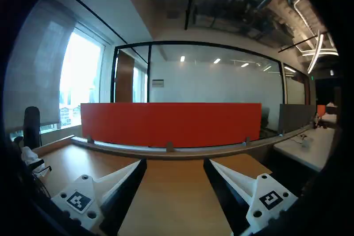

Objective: Fold towel

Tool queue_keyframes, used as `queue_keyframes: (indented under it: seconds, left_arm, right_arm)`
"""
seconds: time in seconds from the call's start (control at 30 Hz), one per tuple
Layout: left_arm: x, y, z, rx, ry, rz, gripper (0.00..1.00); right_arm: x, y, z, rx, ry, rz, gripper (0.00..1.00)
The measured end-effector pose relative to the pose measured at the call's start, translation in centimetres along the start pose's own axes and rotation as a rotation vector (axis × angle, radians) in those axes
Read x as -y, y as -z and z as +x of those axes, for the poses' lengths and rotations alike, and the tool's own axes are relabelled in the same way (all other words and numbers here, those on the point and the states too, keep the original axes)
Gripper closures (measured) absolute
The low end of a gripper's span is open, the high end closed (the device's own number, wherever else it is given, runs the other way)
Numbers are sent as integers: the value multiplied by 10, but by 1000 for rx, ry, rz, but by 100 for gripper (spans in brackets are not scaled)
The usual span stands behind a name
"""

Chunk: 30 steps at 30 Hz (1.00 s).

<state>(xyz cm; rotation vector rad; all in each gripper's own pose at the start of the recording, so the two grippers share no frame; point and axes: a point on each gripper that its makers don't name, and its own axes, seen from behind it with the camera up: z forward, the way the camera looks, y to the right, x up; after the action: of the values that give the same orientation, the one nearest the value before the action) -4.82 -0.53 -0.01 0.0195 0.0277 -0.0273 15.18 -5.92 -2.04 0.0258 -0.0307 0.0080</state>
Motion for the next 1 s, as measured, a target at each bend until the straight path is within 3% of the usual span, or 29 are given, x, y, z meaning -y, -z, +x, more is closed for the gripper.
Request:
queue_keyframes:
  seconds: [1.0]
  left_arm:
    - [-1, -1, -16, 28, -10, 3, 4]
  right_arm:
    - [-3, -1, -3, 3, 9, 9, 1]
